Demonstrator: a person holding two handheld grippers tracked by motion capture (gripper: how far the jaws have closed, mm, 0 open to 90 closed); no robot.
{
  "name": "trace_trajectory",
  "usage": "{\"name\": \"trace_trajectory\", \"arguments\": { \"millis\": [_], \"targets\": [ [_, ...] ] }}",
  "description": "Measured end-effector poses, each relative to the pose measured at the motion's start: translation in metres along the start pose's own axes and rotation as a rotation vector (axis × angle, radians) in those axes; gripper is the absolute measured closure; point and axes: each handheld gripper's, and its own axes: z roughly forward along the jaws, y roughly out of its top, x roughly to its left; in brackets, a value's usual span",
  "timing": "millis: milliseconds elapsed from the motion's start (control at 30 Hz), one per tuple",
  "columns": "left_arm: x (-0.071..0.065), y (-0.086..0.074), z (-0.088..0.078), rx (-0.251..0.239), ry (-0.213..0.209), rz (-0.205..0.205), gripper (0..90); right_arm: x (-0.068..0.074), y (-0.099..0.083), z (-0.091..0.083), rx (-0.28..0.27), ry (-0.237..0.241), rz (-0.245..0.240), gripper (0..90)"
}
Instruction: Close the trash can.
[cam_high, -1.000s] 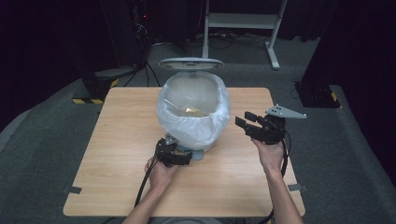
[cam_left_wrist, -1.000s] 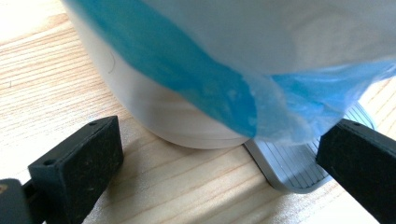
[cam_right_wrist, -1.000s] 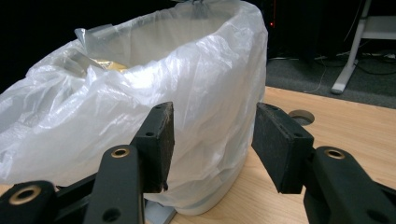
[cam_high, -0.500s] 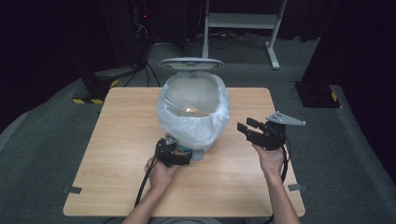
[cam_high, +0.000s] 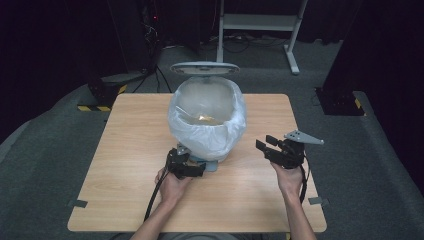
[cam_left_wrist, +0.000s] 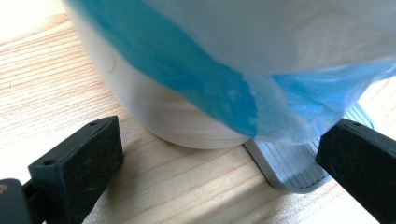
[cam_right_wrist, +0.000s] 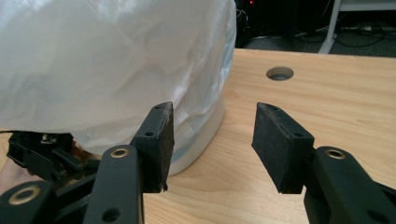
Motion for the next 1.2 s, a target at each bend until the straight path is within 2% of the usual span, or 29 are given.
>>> {"name": "trace_trajectory", "arguments": {
  "millis": [333,733,800,1000,1200],
  "targets": [
    [0.0,0.0,0.0,-0.004,-0.002,-0.006,0.7,-0.004,-0.017,0.007,0.027,-0.027,0.013,48.3],
    [0.0,0.0,0.0,-0.016,-0.01,-0.023,0.7,-0.011,-0.043,0.022,0.095,-0.079,0.01,47.8],
    [0.001,0.0,0.0,-0.006,-0.012,-0.012,0.7,-0.012,-0.047,0.024,0.111,-0.09,0.003,47.7],
    [0.001,0.0,0.0,-0.01,-0.012,-0.018,0.7,-0.016,-0.059,0.032,0.147,-0.118,0.007,47.4],
    [0.001,0.0,-0.001,-0.011,-0.012,-0.018,0.7,-0.018,-0.067,0.039,0.179,-0.151,-0.01,47.0]
  ]
}}
